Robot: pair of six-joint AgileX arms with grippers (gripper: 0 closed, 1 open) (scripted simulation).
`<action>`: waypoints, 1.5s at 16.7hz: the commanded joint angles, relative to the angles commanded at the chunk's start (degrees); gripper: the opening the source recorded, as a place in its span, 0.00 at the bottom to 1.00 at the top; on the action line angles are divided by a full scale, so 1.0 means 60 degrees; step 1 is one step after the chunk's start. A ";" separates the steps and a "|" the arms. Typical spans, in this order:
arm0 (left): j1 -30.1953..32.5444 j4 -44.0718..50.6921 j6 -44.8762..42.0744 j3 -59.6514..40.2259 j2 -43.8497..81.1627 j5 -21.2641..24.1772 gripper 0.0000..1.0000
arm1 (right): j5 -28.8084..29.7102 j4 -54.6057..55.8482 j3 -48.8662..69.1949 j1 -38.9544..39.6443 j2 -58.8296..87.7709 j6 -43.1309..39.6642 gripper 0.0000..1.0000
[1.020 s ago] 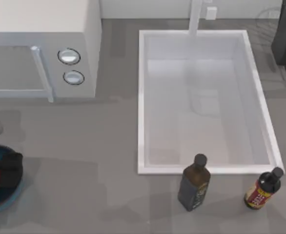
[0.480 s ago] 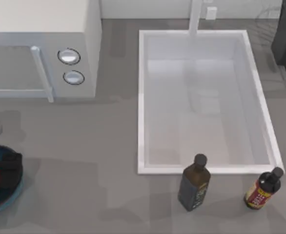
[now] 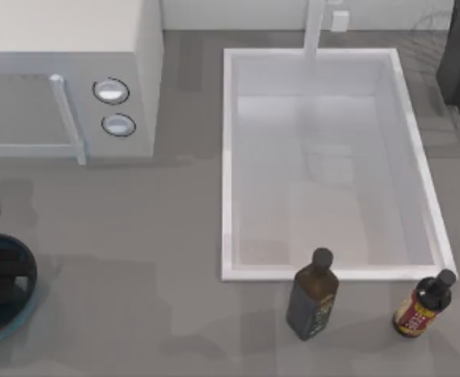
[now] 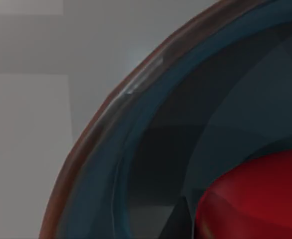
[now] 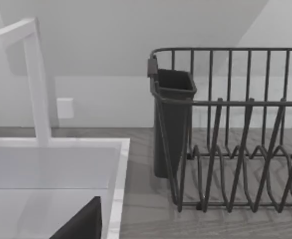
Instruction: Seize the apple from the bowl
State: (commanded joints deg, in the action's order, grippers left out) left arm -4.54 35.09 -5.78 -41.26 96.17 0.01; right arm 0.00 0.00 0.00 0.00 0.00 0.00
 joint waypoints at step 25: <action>0.0129 0.8394 0.0108 -0.7608 -0.1050 -0.0331 0.00 | 0.0000 0.0000 0.0000 0.0000 0.0000 0.0000 1.00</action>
State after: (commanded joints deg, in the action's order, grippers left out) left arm -3.76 85.45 -5.14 -86.91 89.87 -1.98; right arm 0.00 0.00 0.00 0.00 0.00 0.00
